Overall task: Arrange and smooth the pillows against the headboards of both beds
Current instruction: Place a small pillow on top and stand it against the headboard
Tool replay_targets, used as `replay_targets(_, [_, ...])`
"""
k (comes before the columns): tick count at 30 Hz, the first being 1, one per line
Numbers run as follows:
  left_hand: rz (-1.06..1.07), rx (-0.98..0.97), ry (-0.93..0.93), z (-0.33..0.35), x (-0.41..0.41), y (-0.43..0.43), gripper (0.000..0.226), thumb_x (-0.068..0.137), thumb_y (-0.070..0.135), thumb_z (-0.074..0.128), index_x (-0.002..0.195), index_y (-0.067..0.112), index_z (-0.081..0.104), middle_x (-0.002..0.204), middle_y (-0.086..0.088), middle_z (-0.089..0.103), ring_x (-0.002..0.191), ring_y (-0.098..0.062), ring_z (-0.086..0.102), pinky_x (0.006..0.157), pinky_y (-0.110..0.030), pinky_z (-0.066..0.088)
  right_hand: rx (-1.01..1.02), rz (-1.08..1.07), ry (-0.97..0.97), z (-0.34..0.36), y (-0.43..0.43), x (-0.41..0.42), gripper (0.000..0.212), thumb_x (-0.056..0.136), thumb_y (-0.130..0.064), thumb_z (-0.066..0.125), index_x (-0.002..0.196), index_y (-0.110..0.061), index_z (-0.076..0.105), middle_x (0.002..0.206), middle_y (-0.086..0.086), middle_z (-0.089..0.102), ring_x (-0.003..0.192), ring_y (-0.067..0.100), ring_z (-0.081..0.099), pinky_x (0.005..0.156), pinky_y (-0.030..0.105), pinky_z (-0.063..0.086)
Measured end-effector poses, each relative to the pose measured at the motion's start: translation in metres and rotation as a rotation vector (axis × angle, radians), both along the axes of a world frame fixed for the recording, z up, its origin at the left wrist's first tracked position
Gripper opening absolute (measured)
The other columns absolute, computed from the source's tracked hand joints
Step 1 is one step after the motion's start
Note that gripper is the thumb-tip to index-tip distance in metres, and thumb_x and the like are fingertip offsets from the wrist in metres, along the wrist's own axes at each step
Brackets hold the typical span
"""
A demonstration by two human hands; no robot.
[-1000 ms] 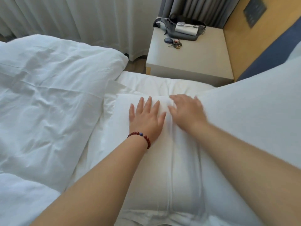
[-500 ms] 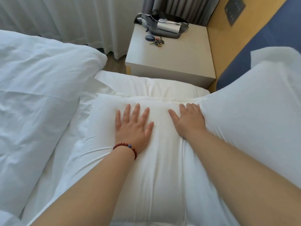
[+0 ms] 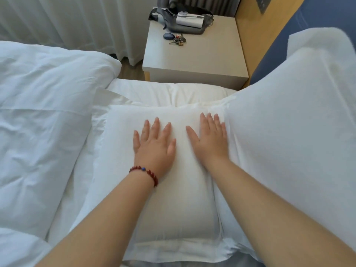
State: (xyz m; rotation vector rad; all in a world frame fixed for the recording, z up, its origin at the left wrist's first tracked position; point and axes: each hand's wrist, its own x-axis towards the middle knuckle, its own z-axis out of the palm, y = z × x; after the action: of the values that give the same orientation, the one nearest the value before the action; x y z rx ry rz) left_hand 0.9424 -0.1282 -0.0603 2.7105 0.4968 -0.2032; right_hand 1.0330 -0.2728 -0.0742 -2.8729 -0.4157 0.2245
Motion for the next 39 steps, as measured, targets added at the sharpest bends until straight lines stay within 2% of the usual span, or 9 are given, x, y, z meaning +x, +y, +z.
replay_targets(4, [-0.028,0.128,-0.029,-0.012,-0.024,-0.021,0.061,0.095,0.054,0.006,0.154,0.038,-0.004,0.163,0.005,-0.014,0.148,-0.02,-0.021,0.118,-0.046,-0.015,0.115,-0.031,0.005,-0.021,-0.009,-0.02,0.074,0.097,-0.061,0.024,0.157,-0.022,0.004,0.165,-0.001,-0.001,0.151,0.013,-0.008,0.121,0.034,-0.009])
replay_targets(12, [-0.146,0.089,0.089,-0.013,0.009,-0.009,0.056,0.099,0.049,0.009,0.153,0.04,-0.005,0.163,0.007,-0.015,0.148,-0.019,-0.021,0.118,-0.048,-0.014,0.09,-0.051,0.15,-0.031,-0.014,0.006,0.078,0.095,-0.066,0.023,0.157,-0.025,-0.002,0.165,-0.002,-0.005,0.151,0.014,-0.008,0.12,0.033,-0.008])
replay_targets(17, [-0.205,0.061,0.071,0.01,-0.044,-0.011,0.057,0.101,0.048,0.012,0.154,0.036,-0.005,0.162,0.007,-0.019,0.147,-0.017,-0.022,0.119,-0.044,-0.013,0.104,-0.02,0.13,-0.005,-0.028,-0.065,0.076,0.098,-0.061,0.023,0.157,-0.023,-0.005,0.165,0.0,-0.009,0.15,0.014,-0.01,0.12,0.03,-0.01])
replay_targets(21, [-0.276,0.148,0.16,0.011,-0.092,-0.032,0.059,0.097,0.049,-0.003,0.151,0.033,-0.017,0.154,0.006,-0.034,0.143,-0.02,-0.031,0.118,-0.048,-0.015,0.002,-0.008,0.191,0.004,-0.036,-0.111,0.075,0.099,-0.058,0.021,0.156,-0.019,-0.008,0.164,0.002,-0.013,0.15,0.013,-0.012,0.119,0.03,-0.011])
replay_targets(24, [-0.307,0.092,0.244,0.023,-0.103,-0.04,0.06,0.101,0.046,0.01,0.153,0.03,-0.016,0.156,0.004,-0.033,0.144,-0.021,-0.031,0.118,-0.048,-0.015,-0.067,-0.006,0.322,0.022,-0.028,-0.104,0.074,0.1,-0.055,0.02,0.156,-0.017,-0.009,0.164,0.004,-0.014,0.151,0.017,-0.011,0.121,0.033,-0.008])
replay_targets(27, [-0.356,0.04,0.303,0.049,-0.105,-0.037,0.063,0.103,0.041,0.024,0.155,0.028,-0.007,0.161,0.002,-0.021,0.148,-0.022,-0.021,0.121,-0.046,-0.005,-0.067,0.012,0.421,0.059,-0.029,-0.112,0.071,0.102,-0.047,0.031,0.157,-0.017,-0.001,0.165,0.008,-0.008,0.151,0.021,-0.004,0.121,0.035,-0.002])
replay_targets(30, [-0.314,-0.081,0.276,0.081,-0.106,-0.039,0.062,0.102,0.042,0.03,0.156,0.025,0.003,0.164,0.002,-0.005,0.151,-0.019,-0.006,0.121,-0.04,0.007,0.088,0.002,0.307,0.108,-0.051,-0.145,0.065,0.101,-0.042,0.041,0.157,-0.022,0.015,0.165,0.004,0.001,0.151,0.019,-0.001,0.12,0.033,0.002])
replay_targets(33, [-0.358,-0.232,0.128,0.122,-0.099,-0.059,0.059,0.103,0.04,0.034,0.156,0.024,0.013,0.164,0.003,0.009,0.15,-0.016,0.004,0.121,-0.035,0.01,0.22,-0.04,0.093,0.149,-0.087,-0.176,0.062,0.097,-0.042,0.048,0.152,-0.021,0.031,0.163,0.004,0.015,0.151,0.021,0.01,0.12,0.034,0.011])
replay_targets(39, [-0.667,-0.33,-0.233,0.199,-0.054,-0.124,0.047,0.103,0.025,0.041,0.15,0.02,0.035,0.157,0.002,0.032,0.147,-0.016,0.021,0.119,-0.027,0.013,0.19,-0.188,-0.239,0.214,-0.15,-0.18,0.056,0.091,-0.032,0.054,0.143,-0.011,0.047,0.155,0.012,0.036,0.144,0.029,0.031,0.115,0.041,0.028])
